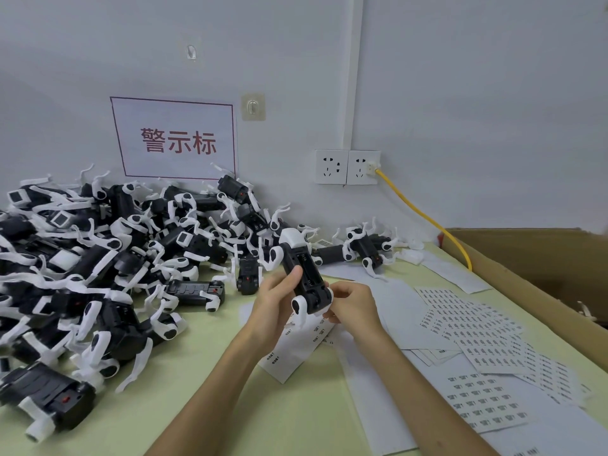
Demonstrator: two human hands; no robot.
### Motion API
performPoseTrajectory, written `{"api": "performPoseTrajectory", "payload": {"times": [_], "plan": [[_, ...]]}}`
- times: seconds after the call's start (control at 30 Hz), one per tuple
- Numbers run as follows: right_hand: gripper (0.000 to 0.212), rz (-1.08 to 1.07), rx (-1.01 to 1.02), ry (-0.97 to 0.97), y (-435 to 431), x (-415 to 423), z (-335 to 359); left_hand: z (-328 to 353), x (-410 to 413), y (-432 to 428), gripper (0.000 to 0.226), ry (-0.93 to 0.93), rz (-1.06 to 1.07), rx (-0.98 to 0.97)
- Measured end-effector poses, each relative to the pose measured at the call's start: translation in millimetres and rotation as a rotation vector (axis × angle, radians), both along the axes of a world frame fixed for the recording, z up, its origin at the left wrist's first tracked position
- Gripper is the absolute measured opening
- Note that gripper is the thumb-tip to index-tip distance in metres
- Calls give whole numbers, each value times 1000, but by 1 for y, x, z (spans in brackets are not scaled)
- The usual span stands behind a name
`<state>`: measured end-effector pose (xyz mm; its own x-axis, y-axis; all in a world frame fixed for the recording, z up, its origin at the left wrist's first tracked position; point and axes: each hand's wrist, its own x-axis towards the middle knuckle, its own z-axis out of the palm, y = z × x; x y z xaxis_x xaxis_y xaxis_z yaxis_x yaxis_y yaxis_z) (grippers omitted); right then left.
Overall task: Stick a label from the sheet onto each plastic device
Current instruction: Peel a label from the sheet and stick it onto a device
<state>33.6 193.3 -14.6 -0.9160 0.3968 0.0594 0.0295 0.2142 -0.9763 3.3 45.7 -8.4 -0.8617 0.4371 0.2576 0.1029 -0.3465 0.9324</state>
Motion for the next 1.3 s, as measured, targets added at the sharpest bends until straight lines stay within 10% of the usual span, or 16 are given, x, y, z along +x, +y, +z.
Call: {"api": "performPoseTrajectory", "payload": {"times": [0.5,1.0,1.3], "plan": [[12,-6,-136,-55,3,-3,-2,-1,4,2,42,-12,-21,-3],[9,-179,279,206,2,-3,-3,-5,-3,1,69,-38,77,-29],[19,93,-485,290,1,8,20,-4,-12,-3,30,-331,57,362]]}}
